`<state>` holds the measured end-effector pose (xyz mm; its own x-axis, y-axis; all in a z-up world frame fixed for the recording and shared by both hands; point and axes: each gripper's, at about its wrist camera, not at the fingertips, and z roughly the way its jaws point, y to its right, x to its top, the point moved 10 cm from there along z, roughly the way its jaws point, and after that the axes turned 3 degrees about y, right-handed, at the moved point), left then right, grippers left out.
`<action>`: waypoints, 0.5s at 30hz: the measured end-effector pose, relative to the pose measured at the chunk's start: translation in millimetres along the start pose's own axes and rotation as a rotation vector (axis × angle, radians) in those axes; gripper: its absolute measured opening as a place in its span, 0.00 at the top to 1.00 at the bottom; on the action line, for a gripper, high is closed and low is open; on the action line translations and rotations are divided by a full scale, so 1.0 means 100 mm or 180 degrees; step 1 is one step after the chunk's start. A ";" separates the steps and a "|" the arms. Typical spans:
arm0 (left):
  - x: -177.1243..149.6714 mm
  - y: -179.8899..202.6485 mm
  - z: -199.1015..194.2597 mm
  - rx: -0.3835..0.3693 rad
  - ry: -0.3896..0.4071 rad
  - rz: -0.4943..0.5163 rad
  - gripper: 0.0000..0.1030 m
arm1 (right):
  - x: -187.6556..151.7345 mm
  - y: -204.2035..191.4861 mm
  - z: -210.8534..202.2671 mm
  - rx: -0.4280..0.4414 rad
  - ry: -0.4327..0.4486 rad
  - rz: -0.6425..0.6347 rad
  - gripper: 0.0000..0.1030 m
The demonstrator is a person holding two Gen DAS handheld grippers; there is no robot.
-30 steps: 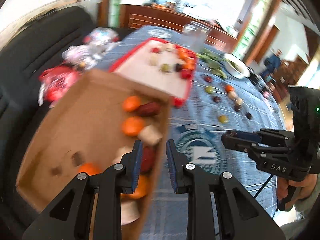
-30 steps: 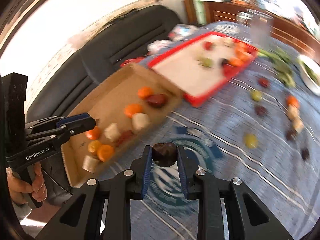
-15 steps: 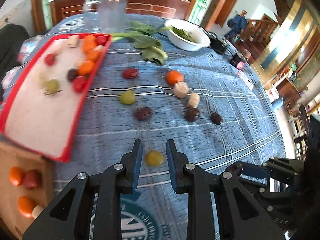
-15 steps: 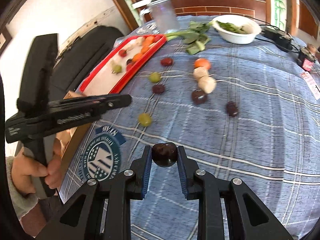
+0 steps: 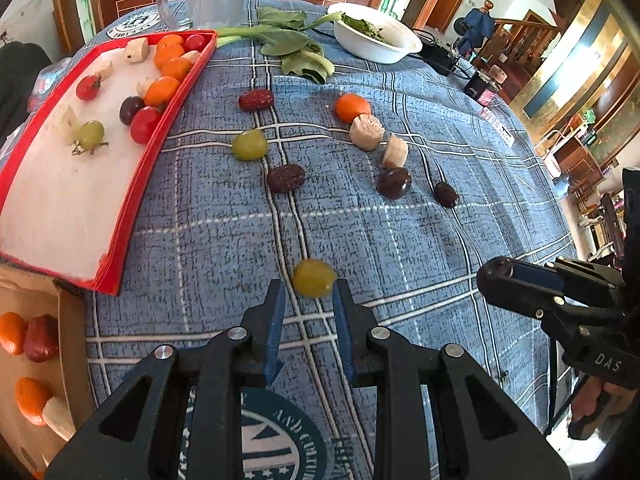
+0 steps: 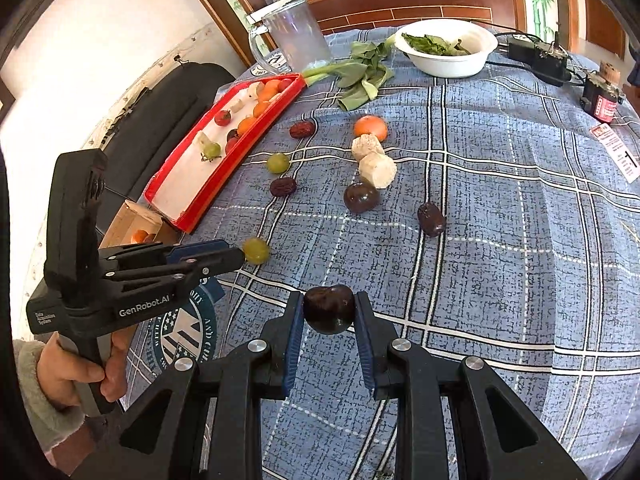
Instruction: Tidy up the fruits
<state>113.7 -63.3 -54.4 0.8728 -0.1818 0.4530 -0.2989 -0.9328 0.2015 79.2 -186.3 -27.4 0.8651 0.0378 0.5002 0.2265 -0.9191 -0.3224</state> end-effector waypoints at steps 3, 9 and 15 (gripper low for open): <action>0.00 0.02 0.10 0.0075 -0.0065 0.0075 0.79 | 0.02 0.00 0.02 0.0004 -0.0001 0.0009 0.75; 0.00 0.09 0.19 0.0099 -0.0110 0.0146 0.78 | 0.02 -0.01 0.01 -0.0012 0.0000 0.0016 0.75; 0.00 0.17 0.25 0.0095 -0.0137 0.0222 0.82 | 0.02 -0.01 -0.01 -0.0038 0.0017 0.0036 0.75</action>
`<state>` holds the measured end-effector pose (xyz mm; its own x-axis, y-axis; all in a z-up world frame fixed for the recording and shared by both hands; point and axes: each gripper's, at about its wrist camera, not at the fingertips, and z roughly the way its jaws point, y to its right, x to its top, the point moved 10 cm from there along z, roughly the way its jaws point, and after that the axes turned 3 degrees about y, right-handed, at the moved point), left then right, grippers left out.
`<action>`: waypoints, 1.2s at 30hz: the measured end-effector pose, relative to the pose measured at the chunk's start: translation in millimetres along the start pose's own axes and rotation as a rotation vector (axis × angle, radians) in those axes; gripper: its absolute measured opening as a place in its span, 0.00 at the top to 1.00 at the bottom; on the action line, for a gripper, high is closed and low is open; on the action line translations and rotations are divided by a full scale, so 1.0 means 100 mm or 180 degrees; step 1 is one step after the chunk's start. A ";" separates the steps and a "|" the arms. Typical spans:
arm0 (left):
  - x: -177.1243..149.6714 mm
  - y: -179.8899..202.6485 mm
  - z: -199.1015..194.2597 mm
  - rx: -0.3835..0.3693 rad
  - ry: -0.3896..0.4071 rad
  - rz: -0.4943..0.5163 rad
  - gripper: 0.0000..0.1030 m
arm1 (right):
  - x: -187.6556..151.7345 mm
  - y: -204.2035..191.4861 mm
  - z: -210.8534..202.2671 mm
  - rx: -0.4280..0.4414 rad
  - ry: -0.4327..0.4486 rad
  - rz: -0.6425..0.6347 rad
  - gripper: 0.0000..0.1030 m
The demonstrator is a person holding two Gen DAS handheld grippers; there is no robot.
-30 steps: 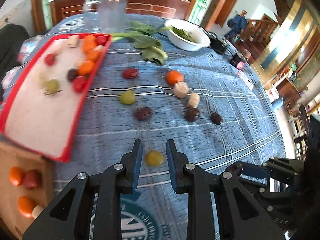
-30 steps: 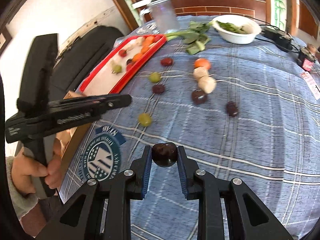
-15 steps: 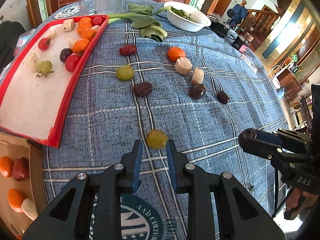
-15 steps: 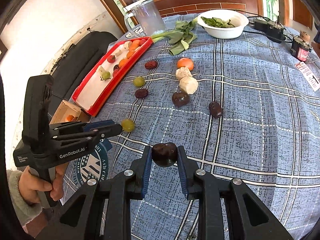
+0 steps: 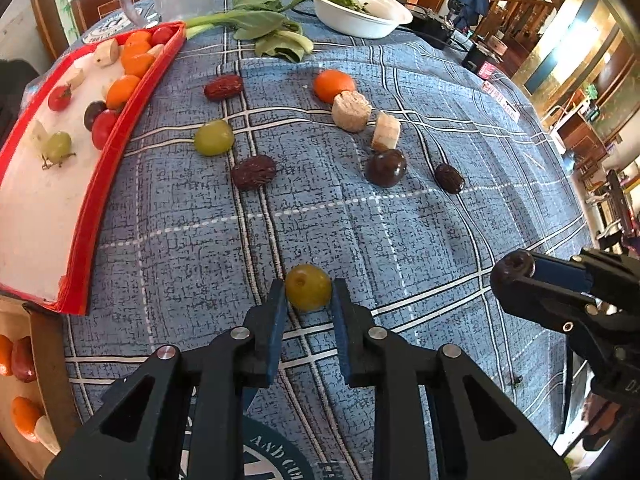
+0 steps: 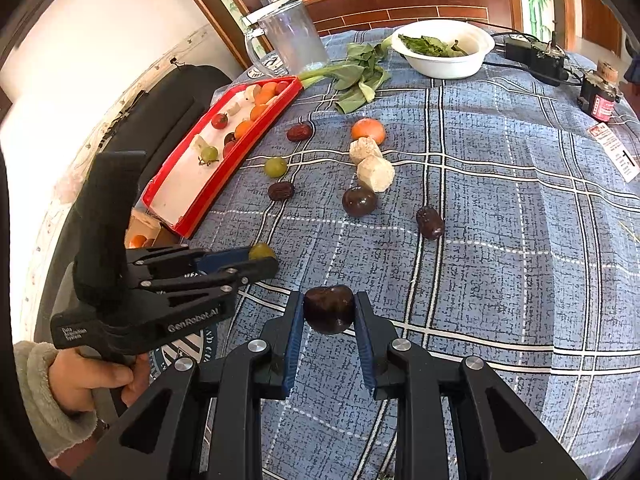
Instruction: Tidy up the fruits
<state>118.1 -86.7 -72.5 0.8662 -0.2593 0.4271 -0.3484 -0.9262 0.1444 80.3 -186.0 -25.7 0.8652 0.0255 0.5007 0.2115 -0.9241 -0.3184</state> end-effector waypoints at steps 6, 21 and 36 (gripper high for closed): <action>-0.05 -0.07 -0.16 -0.0137 0.0070 -0.0157 0.82 | 0.02 -0.05 -0.04 -0.0026 0.0025 -0.0023 0.75; -0.66 -0.87 -1.14 -0.0036 0.0477 -0.0865 0.82 | -0.03 -0.89 0.16 0.0215 -0.0084 -0.0439 0.75; -1.54 -2.01 -2.02 0.0442 0.0876 -0.1678 0.81 | -0.32 -2.48 0.50 0.0731 -0.0319 -0.1280 0.76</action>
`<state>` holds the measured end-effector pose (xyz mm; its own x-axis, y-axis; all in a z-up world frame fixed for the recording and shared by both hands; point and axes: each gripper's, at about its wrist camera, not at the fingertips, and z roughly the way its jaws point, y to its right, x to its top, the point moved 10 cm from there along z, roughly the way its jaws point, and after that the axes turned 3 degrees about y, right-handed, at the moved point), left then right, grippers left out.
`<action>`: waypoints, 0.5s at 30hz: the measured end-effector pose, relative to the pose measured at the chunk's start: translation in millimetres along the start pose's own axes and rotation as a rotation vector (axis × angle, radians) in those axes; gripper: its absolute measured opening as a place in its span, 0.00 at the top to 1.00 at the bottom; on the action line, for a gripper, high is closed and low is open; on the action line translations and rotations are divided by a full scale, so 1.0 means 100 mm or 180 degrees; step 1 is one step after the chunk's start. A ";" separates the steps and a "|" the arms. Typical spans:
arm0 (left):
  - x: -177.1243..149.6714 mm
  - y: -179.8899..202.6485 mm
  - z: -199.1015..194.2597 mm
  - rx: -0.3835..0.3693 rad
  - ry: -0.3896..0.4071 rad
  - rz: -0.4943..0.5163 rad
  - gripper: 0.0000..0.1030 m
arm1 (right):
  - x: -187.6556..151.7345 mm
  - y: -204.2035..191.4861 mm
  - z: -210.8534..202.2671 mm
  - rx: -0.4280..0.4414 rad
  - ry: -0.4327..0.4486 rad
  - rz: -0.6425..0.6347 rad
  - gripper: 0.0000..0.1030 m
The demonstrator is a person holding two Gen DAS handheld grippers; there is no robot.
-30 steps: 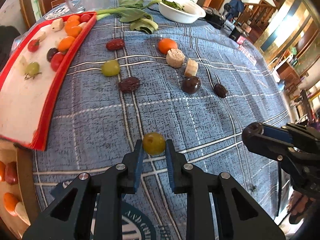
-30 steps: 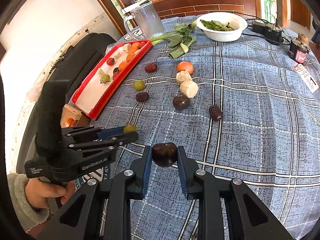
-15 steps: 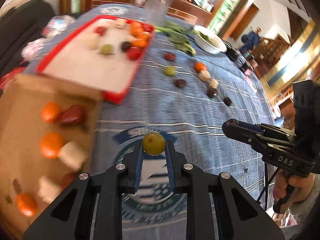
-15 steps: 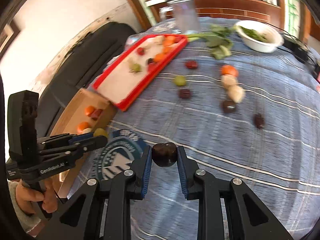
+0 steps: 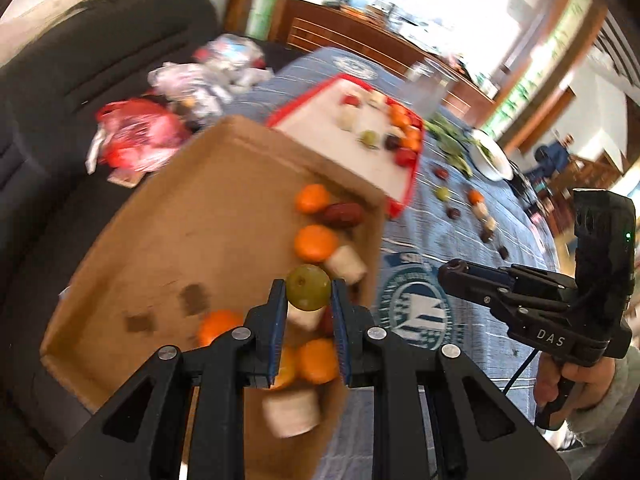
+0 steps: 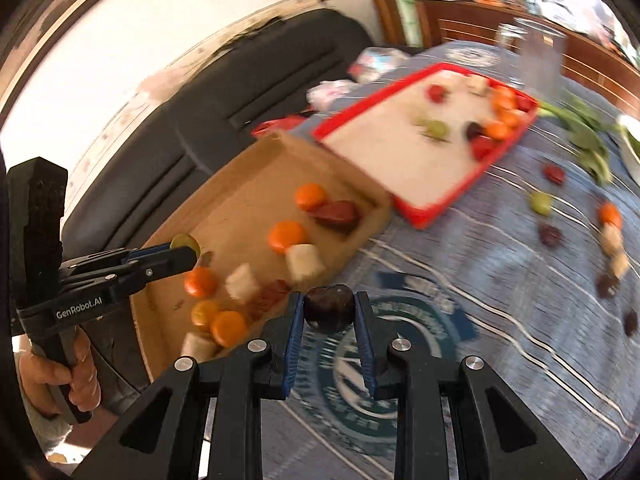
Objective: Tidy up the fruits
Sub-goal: 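Carry grape and date over the box and open the right tool to drop the date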
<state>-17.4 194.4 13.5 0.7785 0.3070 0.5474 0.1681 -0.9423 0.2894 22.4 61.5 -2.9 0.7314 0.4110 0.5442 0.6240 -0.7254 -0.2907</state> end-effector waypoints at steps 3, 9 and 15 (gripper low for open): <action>-0.08 -0.22 -0.08 0.0079 0.0010 -0.0110 0.81 | 0.03 -0.23 0.12 0.0081 -0.0050 -0.0120 0.76; -0.30 -0.41 -0.13 0.0142 -0.0060 -0.0207 0.81 | 0.07 -0.58 0.34 0.0187 -0.0157 -0.0321 0.76; -0.48 -0.44 -0.10 0.0130 -0.0159 -0.0218 0.81 | 0.17 -0.79 0.57 0.0220 -0.0258 -0.0497 0.76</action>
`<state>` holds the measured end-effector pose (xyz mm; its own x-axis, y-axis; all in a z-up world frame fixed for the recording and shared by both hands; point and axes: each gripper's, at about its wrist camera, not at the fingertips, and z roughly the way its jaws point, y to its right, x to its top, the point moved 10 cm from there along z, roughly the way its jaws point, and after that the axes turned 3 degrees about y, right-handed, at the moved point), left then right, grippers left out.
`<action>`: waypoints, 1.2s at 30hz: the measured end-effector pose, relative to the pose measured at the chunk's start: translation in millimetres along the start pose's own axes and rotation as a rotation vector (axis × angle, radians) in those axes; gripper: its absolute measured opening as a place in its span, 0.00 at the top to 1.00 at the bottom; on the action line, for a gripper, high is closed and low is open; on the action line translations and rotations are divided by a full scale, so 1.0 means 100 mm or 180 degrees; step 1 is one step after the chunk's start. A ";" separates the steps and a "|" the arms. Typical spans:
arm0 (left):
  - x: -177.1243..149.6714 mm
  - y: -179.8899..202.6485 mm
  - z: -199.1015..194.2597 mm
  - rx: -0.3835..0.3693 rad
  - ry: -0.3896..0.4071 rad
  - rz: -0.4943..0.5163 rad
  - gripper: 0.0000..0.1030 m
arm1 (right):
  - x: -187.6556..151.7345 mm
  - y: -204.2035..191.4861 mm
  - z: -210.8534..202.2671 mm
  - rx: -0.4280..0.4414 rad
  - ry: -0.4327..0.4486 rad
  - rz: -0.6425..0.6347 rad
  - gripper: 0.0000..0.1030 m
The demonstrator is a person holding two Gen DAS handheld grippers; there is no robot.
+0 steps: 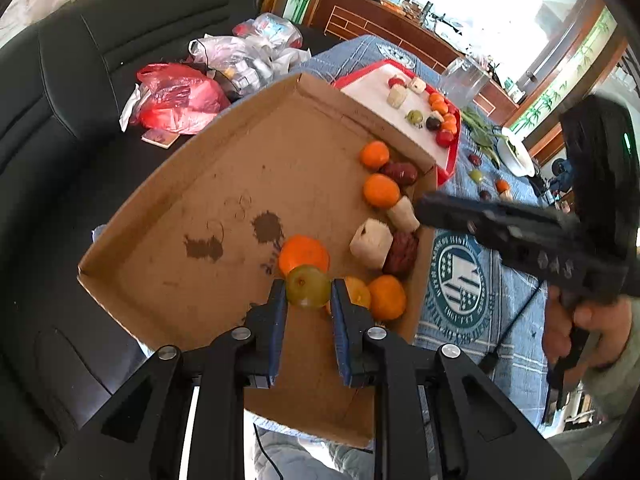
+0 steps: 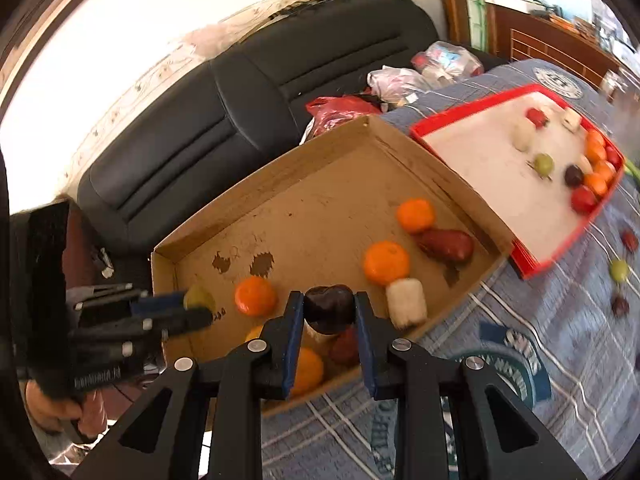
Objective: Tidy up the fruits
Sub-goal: 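Carry grape and date over the box and open the right tool to drop the date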
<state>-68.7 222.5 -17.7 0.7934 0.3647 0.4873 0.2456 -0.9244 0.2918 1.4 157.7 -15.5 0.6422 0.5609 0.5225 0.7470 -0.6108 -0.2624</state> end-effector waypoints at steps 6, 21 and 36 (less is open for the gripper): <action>-0.14 -0.05 0.11 0.0010 -0.0137 -0.0012 0.81 | 0.09 -0.02 0.31 0.0005 -0.0184 -0.0037 0.76; -0.21 -0.08 0.19 0.0082 -0.0207 0.0068 0.81 | 0.09 -0.05 0.78 -0.0141 -0.0422 -0.0323 0.75; -0.23 -0.07 0.20 0.0212 -0.0203 0.0138 0.81 | 0.01 -0.07 0.72 -0.0183 -0.0382 -0.0310 0.65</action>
<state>-77.6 218.0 -47.7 0.8375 0.3183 0.4442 0.2451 -0.9453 0.2153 9.0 202.9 -71.3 0.5857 0.6796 0.4416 0.7978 -0.5794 -0.1665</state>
